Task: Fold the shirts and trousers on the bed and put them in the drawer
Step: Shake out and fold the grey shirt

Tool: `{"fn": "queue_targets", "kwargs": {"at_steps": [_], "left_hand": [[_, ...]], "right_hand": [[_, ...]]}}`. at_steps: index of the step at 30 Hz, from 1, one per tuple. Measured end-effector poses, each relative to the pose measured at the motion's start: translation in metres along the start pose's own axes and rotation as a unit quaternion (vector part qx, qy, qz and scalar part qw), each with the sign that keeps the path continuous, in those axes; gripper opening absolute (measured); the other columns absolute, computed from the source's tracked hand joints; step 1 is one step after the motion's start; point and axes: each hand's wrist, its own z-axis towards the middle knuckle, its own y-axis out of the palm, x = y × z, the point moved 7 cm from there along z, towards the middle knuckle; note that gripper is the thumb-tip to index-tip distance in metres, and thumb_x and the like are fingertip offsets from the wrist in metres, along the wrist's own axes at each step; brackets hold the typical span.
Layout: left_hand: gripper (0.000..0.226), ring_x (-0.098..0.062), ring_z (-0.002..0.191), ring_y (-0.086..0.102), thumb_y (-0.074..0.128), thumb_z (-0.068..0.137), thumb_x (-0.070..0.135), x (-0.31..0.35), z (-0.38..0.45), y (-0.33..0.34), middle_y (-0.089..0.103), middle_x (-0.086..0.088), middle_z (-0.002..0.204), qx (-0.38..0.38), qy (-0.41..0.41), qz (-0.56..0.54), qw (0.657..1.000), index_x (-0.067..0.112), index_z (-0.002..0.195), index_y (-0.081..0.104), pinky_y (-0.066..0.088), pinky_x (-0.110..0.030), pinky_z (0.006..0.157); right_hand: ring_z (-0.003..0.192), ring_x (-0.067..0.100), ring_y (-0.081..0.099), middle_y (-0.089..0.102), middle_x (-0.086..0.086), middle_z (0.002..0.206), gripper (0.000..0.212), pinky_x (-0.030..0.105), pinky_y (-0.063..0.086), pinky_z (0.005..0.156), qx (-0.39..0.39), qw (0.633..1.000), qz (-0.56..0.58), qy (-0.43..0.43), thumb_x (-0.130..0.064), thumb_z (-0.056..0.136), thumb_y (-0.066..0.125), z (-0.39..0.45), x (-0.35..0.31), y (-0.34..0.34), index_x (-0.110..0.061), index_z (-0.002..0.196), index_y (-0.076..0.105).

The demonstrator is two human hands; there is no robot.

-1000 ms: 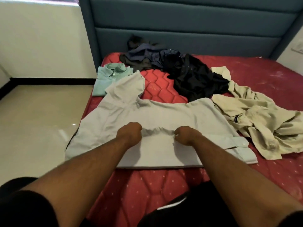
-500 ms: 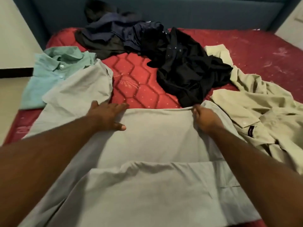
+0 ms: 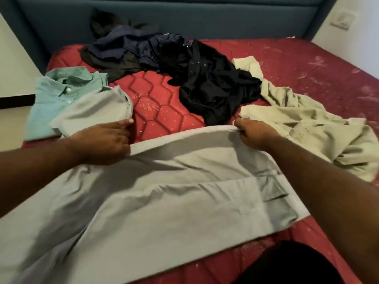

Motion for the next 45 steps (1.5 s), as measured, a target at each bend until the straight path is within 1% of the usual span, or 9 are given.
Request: {"fn": "queue_targets", "kwargs": {"at_steps": [4,7,17,23,29,32,35,40,45], "left_hand": [[0.017,-0.026,0.064,0.065,0.062,0.084,0.036,0.061,-0.018,-0.027,0.065,-0.004,0.076,-0.180,0.010,-0.022,0.983,0.021,0.093,0.060,0.051,-0.037,0.062],[0.035,-0.031,0.102,0.062,0.030,0.102,0.034,0.099,-0.034,-0.032,0.057,-0.007,0.122,-0.380,-0.117,-0.038,0.917,0.031,0.137,0.027,0.046,-0.037,0.073],[0.045,-0.028,0.121,0.055,0.039,0.095,0.030,0.199,-0.041,-0.018,0.048,-0.006,0.138,-0.405,-0.414,-0.163,0.799,0.022,0.139,0.041,0.047,-0.042,0.095],[0.034,-0.024,0.110,0.060,0.043,0.093,0.039,0.150,0.056,-0.037,0.061,0.000,0.122,-0.156,-0.423,-0.225,0.864,0.027,0.122,0.055,0.046,-0.036,0.089],[0.049,-0.028,0.129,0.043,0.047,0.095,0.037,0.120,0.158,0.004,0.045,-0.005,0.143,-0.067,-0.406,-0.246,0.878,0.025,0.142,0.040,0.035,-0.045,0.107],[0.054,-0.029,0.120,0.050,0.049,0.094,0.049,0.115,0.191,0.033,0.049,-0.005,0.138,-0.037,-0.444,-0.333,0.831,0.023,0.140,0.041,0.043,-0.043,0.099],[0.045,-0.023,0.098,0.061,0.059,0.084,0.062,0.107,0.210,0.059,0.065,0.001,0.108,-0.075,-0.430,-0.444,0.782,0.026,0.110,0.061,0.050,-0.037,0.083],[0.027,-0.006,0.068,0.054,0.080,0.075,0.041,0.087,0.215,0.053,0.060,0.009,0.075,0.038,-0.347,-0.569,0.745,0.022,0.082,0.061,0.045,-0.027,0.063],[0.033,-0.001,0.090,0.059,0.075,0.080,0.026,0.097,0.214,0.067,0.064,0.013,0.099,0.027,-0.313,-0.660,0.682,0.038,0.104,0.056,0.049,-0.024,0.083]], "right_hand": [[0.104,0.035,0.061,0.058,0.013,0.121,0.029,0.039,0.047,0.079,-0.034,0.997,-0.068,0.005,-0.018,0.092,0.048,-0.063,-0.005,0.002,-0.018,0.120,0.050],[0.109,0.034,0.060,0.057,0.011,0.121,0.023,0.037,0.048,0.084,-0.026,0.994,-0.080,0.068,-0.010,0.092,0.047,-0.100,0.001,0.009,-0.015,0.112,0.058],[0.125,0.036,0.048,0.029,0.006,0.152,0.044,0.051,0.043,0.099,-0.080,0.981,0.031,0.172,-0.028,0.094,0.042,-0.155,0.012,0.056,-0.032,0.138,0.041],[0.118,0.030,0.055,0.063,0.008,0.125,0.037,0.030,0.041,0.099,0.170,0.912,0.271,0.257,-0.007,0.085,0.051,-0.146,0.045,0.012,-0.014,0.117,0.067],[0.122,0.023,0.053,0.059,0.008,0.130,0.046,0.010,0.029,0.091,0.100,0.931,0.304,0.174,0.004,0.088,0.054,-0.087,0.087,0.029,-0.012,0.131,0.059],[0.120,0.024,0.053,0.058,0.011,0.129,0.056,0.017,0.034,0.094,-0.045,0.964,0.254,0.060,-0.002,0.090,0.057,-0.060,0.097,0.056,-0.018,0.142,0.046],[0.107,0.018,0.062,0.066,0.005,0.117,0.029,0.030,0.047,0.093,-0.077,0.936,0.343,0.032,-0.001,0.088,0.062,-0.047,0.104,0.061,-0.018,0.111,0.069],[0.070,0.018,0.055,0.061,0.002,0.078,0.025,0.032,0.046,0.064,-0.011,0.710,0.697,0.099,0.002,0.084,0.057,-0.065,0.108,0.048,-0.020,0.073,0.060],[0.096,0.018,0.066,0.068,0.007,0.110,0.043,0.033,0.055,0.084,-0.119,0.783,0.604,0.094,0.011,0.089,0.056,-0.065,0.086,0.060,-0.019,0.118,0.064]]}}
